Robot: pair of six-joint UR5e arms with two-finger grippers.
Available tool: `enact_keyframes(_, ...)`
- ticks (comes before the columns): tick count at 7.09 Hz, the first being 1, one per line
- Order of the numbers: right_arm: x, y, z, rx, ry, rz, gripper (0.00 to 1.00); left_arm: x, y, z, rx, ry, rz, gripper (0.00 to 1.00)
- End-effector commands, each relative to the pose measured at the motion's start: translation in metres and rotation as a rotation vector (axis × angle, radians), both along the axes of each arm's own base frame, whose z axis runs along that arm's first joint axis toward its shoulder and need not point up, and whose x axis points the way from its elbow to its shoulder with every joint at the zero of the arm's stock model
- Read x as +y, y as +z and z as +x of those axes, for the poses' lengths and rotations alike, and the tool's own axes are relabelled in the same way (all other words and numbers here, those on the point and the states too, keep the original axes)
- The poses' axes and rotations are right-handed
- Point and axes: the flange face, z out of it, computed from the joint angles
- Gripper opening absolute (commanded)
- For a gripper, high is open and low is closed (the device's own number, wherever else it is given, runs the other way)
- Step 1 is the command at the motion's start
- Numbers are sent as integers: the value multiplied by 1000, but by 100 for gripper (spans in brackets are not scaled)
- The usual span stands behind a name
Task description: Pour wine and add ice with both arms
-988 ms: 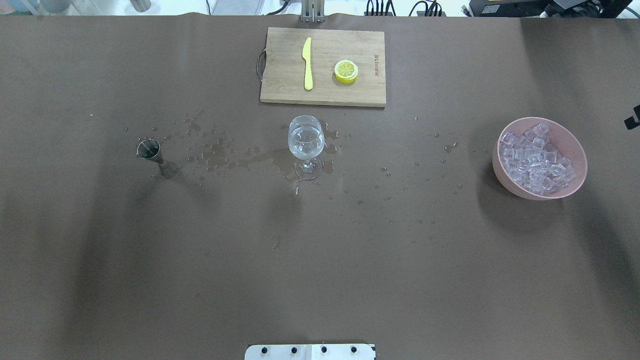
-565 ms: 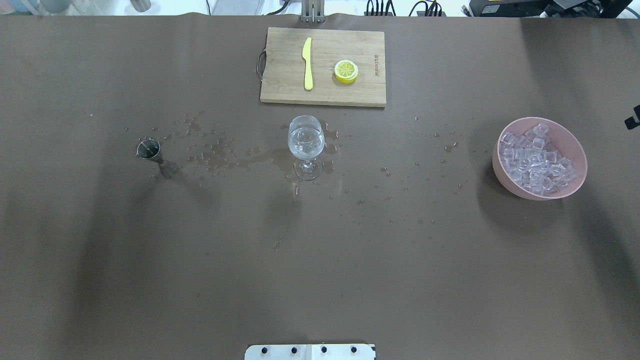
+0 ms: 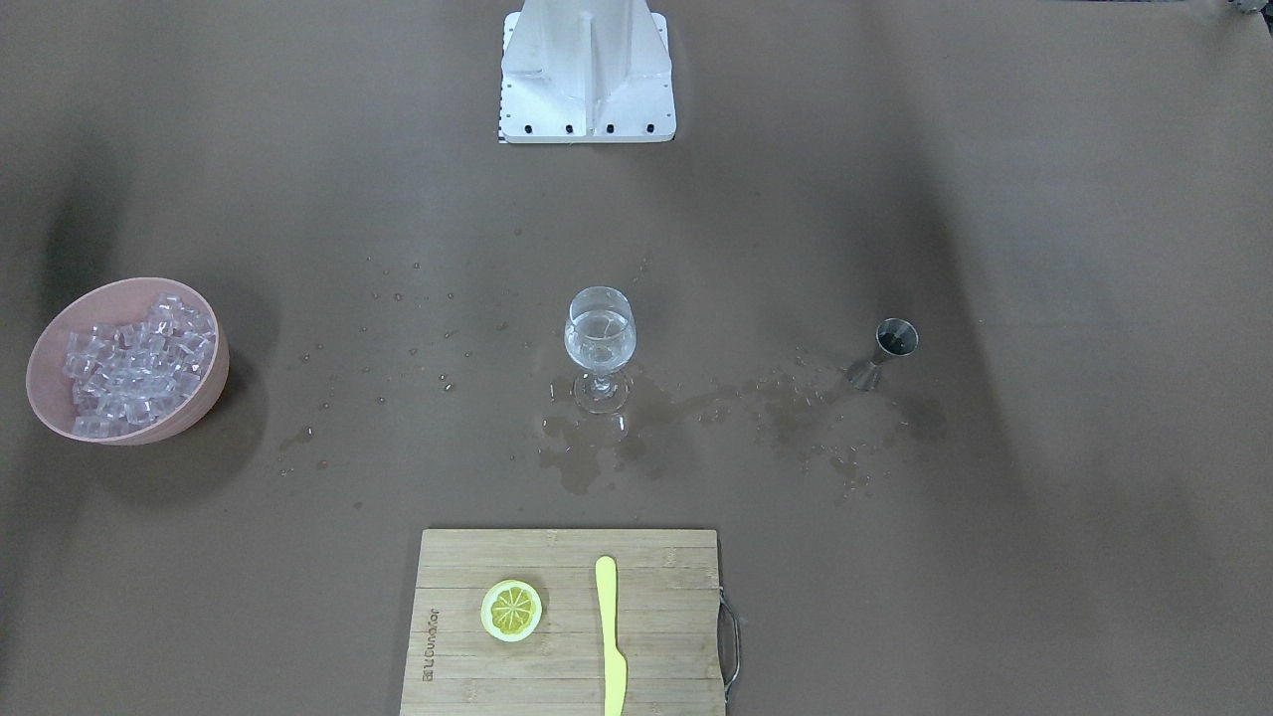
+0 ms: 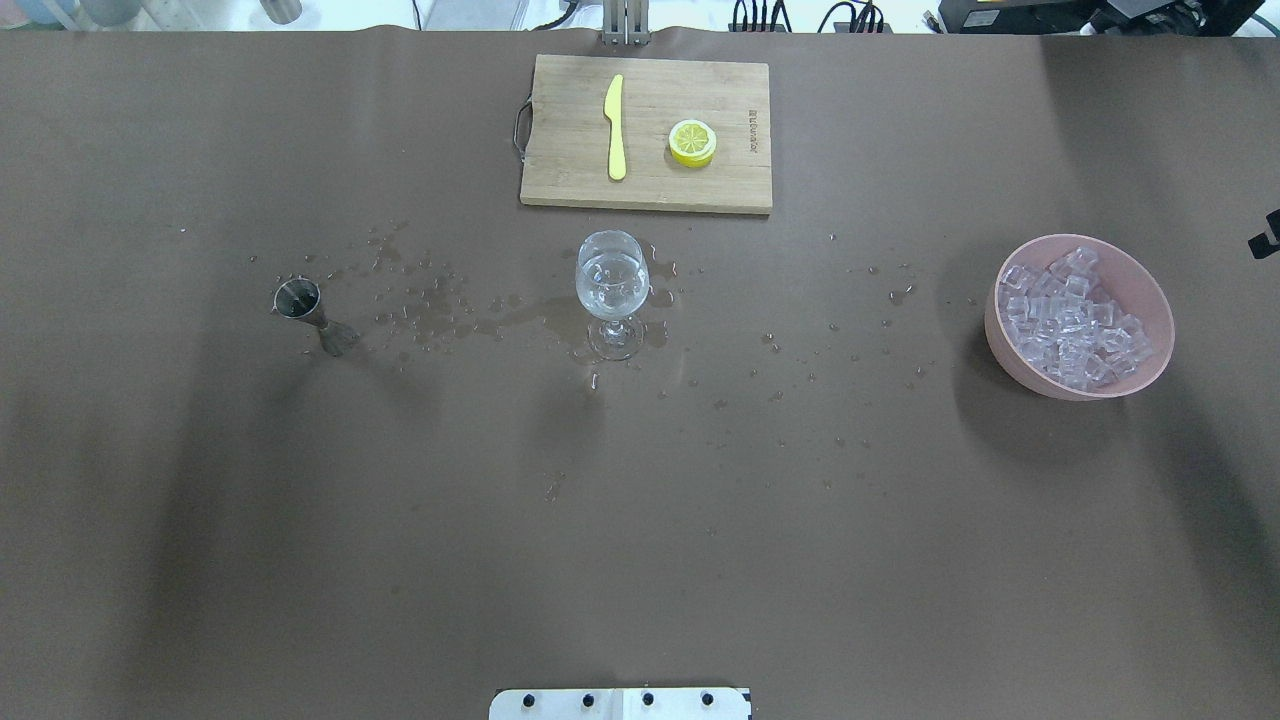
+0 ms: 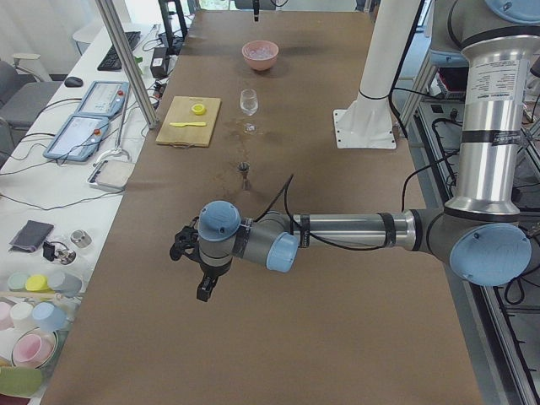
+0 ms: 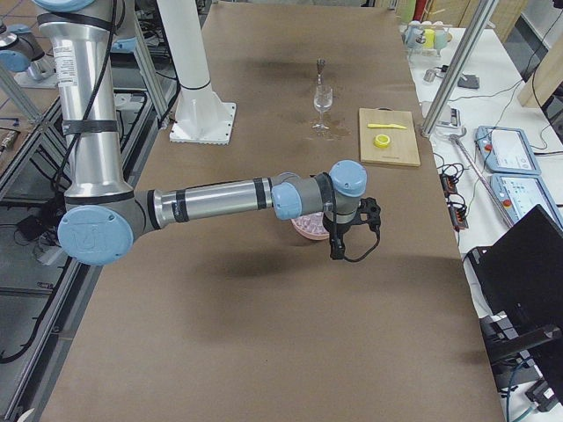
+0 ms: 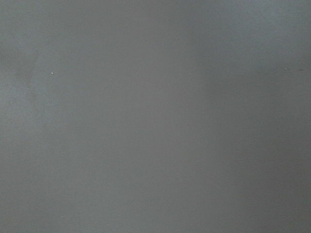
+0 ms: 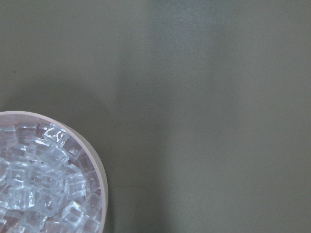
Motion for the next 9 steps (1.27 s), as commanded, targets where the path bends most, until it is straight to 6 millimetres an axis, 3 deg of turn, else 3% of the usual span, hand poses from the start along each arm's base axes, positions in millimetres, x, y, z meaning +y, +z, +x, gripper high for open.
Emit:
enact_keyframes(1,0,2,0,1,0,-5,100,1,-5,0,3,0,12,99)
enact_keyframes(4,6,5,1,-4,0,-11,100,18,4,-1,5,-1,17,99)
enact_keyframes(6,10,-9,1,-16,-2,11,100,51,13,0,22,3,75,99)
enact_keyframes(9,13,-17,1,-23,-3,25,100,44,-1,9,46,22,101,99)
